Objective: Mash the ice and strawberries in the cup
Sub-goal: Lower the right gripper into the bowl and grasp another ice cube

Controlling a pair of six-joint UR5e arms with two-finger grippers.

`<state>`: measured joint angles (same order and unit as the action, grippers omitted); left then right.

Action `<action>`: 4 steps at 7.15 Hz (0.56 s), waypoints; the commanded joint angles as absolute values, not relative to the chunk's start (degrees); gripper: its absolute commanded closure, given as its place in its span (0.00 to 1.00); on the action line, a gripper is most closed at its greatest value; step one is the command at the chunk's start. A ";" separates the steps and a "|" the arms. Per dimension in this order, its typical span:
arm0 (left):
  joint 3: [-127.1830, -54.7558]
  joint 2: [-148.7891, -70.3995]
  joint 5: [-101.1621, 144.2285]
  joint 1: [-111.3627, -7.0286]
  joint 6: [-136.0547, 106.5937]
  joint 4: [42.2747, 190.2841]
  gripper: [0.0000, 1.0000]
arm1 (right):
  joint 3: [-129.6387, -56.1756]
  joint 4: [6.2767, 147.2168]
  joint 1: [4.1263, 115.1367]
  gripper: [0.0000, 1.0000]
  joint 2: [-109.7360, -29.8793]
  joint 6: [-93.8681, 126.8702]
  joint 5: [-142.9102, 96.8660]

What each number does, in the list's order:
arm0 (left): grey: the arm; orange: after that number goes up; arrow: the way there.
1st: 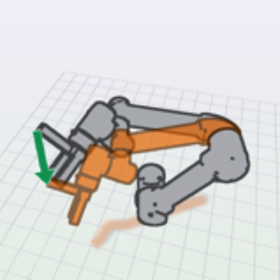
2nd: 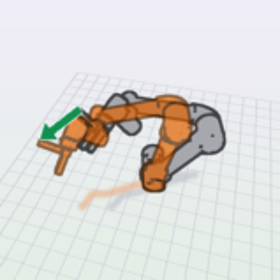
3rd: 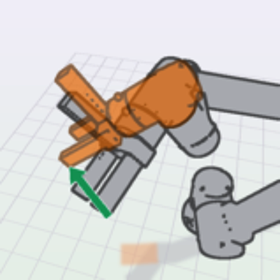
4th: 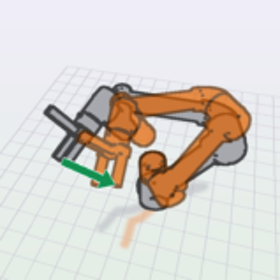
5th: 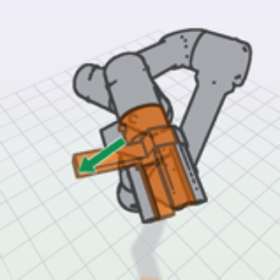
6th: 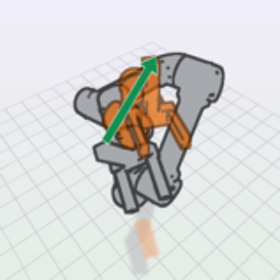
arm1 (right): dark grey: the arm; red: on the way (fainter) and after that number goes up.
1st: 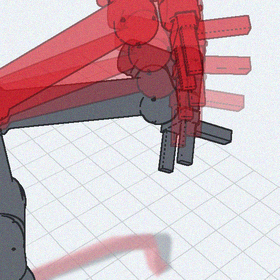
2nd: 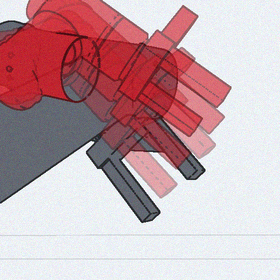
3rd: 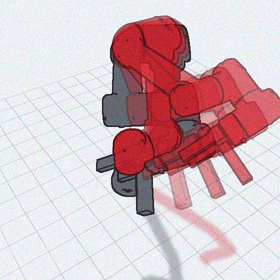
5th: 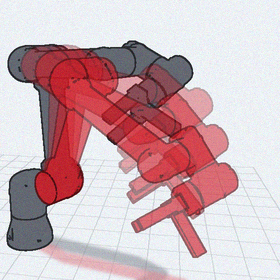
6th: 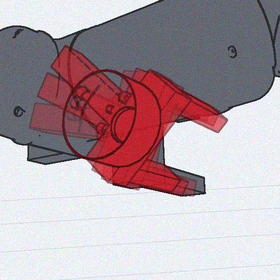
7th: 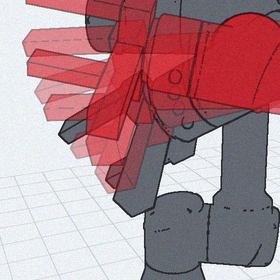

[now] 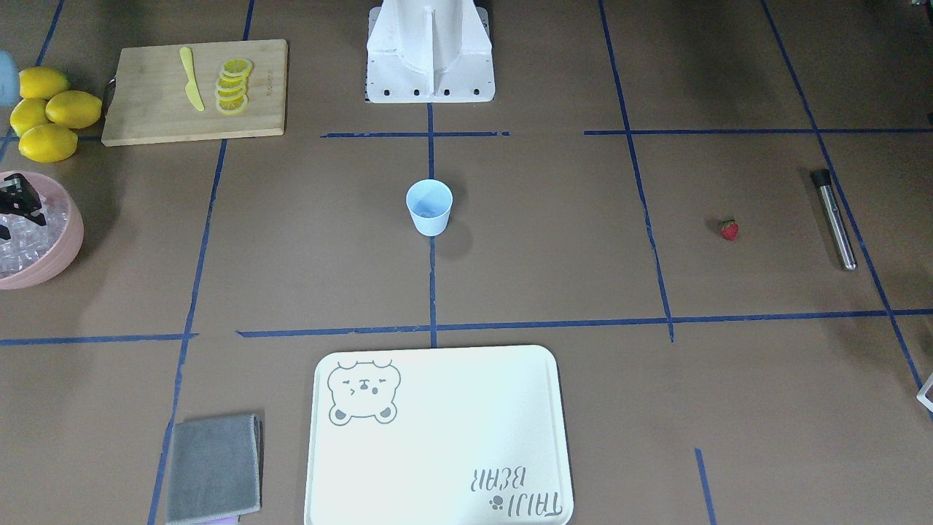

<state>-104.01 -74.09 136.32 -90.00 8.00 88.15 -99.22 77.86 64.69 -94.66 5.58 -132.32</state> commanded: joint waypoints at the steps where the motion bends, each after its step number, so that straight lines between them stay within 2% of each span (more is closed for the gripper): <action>1: -104.06 -74.09 136.32 -90.00 8.00 88.15 0.00 | -99.14 77.96 64.69 0.69 -94.57 5.54 -132.01; 2: -103.98 -74.09 136.32 -90.00 8.00 88.15 0.00 | -99.14 78.13 64.69 0.85 -94.40 5.54 -132.10; 4: -103.97 -74.09 136.32 -90.00 8.00 88.15 0.00 | -99.66 78.40 64.69 0.93 -93.96 5.36 -132.36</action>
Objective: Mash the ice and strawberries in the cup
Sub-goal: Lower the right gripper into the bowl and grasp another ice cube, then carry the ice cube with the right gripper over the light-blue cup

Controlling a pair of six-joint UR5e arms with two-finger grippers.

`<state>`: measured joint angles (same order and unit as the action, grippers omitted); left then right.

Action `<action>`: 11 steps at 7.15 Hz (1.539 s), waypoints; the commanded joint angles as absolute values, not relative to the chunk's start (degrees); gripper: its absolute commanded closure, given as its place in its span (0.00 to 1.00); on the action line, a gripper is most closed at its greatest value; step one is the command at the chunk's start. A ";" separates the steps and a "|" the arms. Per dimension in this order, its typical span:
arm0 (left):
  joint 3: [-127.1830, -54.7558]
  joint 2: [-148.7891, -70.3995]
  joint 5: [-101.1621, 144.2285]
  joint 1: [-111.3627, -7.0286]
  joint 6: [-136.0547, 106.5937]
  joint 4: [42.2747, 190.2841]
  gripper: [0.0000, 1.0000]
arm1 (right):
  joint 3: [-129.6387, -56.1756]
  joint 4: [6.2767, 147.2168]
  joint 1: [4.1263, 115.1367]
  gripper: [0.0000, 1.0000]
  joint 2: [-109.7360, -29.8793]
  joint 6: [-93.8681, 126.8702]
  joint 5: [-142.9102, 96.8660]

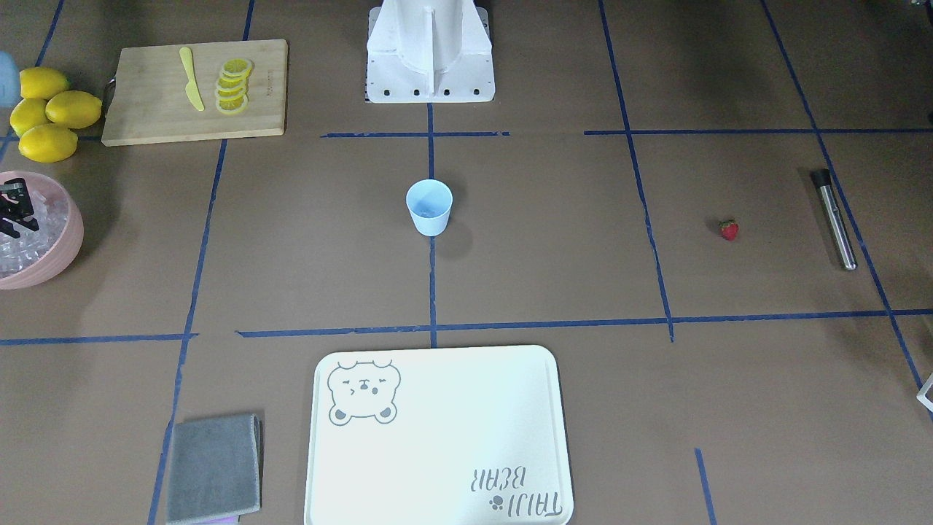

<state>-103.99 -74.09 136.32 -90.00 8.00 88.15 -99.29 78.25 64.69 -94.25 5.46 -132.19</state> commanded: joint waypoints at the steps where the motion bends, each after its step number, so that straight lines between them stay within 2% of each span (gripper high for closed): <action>1: -103.97 -74.09 136.32 -90.00 8.00 88.15 0.00 | -101.41 79.36 64.77 0.97 -93.78 5.45 -132.45; 2: -103.97 -74.09 136.32 -90.00 8.00 88.15 0.00 | -105.43 84.85 65.12 0.97 -92.30 5.71 -132.19; 3: -103.97 -74.09 136.32 -90.00 8.00 88.15 0.00 | -109.21 93.08 65.65 0.97 -87.59 6.84 -132.19; 5: -104.06 -74.09 136.32 -90.00 8.00 88.15 0.00 | -114.67 95.72 61.30 0.97 -82.91 27.14 -131.05; 8: -104.06 -74.09 136.32 -90.00 8.00 88.15 0.00 | -114.09 96.06 43.75 0.95 -67.64 55.44 -119.85; 11: -104.06 -74.09 136.32 -90.00 8.00 88.15 0.00 | -109.97 96.42 29.14 0.95 -56.03 77.36 -105.16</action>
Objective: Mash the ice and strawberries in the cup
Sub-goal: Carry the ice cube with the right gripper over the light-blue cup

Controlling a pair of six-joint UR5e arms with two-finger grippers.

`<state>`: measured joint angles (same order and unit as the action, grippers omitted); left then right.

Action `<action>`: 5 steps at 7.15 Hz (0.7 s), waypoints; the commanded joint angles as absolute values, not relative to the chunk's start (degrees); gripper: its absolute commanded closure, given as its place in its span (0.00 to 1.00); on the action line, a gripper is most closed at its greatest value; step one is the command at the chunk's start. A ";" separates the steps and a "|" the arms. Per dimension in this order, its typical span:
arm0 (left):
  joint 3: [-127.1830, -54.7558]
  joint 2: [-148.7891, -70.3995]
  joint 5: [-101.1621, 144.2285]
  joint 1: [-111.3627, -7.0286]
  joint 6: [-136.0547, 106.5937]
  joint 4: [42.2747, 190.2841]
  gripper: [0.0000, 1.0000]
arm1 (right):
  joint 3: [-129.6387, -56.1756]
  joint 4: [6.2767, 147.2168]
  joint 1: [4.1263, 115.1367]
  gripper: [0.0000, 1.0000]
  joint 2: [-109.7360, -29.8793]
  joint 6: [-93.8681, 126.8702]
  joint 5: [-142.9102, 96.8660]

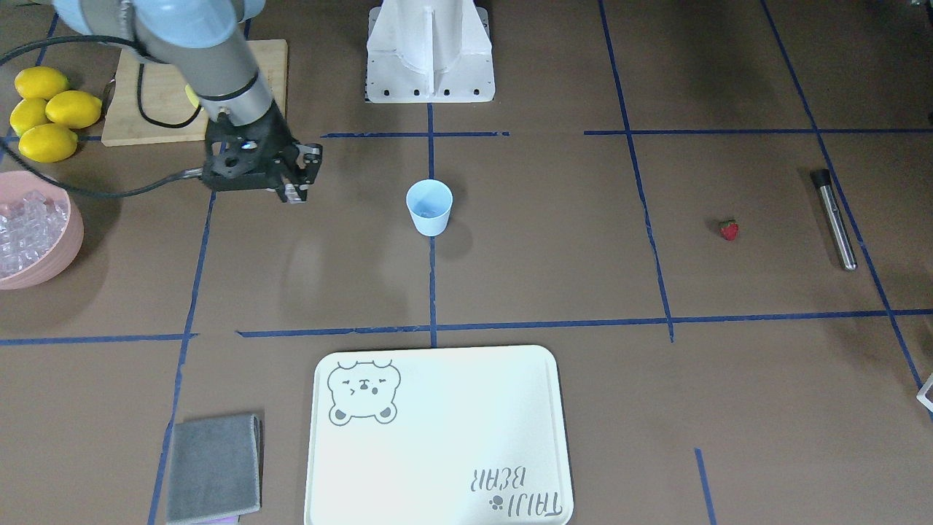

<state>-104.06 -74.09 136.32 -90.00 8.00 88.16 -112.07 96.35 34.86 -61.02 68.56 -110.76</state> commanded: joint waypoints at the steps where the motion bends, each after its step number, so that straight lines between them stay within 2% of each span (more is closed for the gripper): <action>1: -103.98 -74.09 136.32 -90.00 8.00 88.15 0.00 | -107.52 96.50 26.05 0.95 -52.77 81.09 -101.55; 5: -103.97 -74.09 136.32 -90.00 8.00 88.15 0.00 | -102.59 96.33 23.29 0.95 -47.22 83.14 -97.56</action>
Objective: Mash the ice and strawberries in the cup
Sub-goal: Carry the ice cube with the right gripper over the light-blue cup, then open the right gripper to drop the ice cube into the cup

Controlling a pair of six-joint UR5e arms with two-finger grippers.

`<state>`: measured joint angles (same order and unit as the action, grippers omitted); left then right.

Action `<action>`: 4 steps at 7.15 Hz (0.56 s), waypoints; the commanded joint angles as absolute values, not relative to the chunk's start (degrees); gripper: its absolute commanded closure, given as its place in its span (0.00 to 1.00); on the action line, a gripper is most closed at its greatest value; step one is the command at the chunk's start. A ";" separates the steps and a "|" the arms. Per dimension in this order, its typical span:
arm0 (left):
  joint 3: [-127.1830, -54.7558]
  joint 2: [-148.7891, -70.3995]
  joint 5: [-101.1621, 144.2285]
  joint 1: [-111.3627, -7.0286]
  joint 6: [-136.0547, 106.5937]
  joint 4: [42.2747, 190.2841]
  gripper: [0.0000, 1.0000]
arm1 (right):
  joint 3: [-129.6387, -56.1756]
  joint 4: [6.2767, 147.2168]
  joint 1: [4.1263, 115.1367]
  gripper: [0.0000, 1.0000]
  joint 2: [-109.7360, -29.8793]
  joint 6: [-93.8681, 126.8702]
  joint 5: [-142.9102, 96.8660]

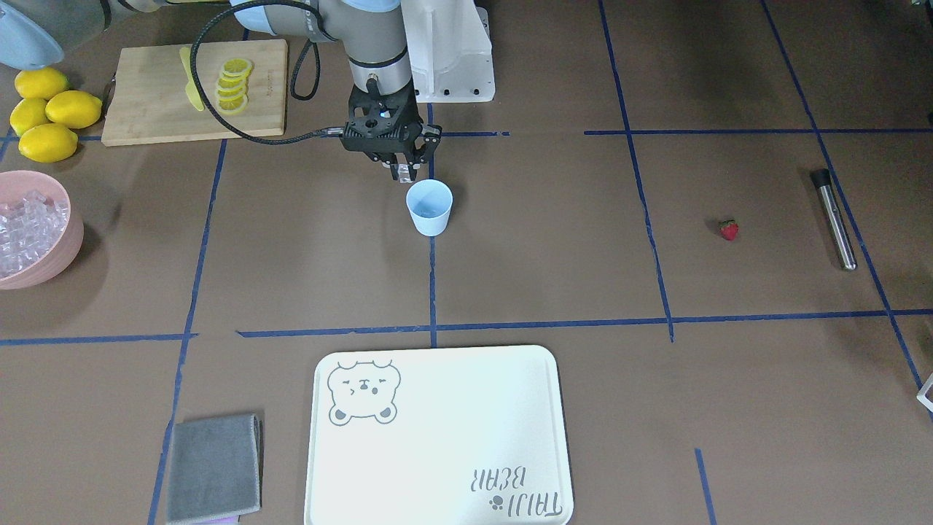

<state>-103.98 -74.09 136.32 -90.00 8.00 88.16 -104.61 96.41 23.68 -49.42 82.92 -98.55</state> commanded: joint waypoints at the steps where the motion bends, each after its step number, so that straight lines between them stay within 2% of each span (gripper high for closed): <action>1: -103.97 -74.09 136.32 -90.00 8.00 88.15 0.00 | -101.26 96.33 23.29 0.95 -46.15 83.14 -96.69; 3: -104.06 -74.09 136.32 -90.00 8.00 88.07 0.00 | -99.59 96.06 23.12 0.94 -46.23 83.06 -95.27; 4: -104.06 -74.09 136.32 -90.00 8.00 88.15 0.00 | -99.32 96.06 22.77 0.63 -46.40 82.97 -95.36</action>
<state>-104.03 -74.09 136.32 -90.00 8.00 88.10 -99.93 96.10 23.09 -46.31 83.06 -95.50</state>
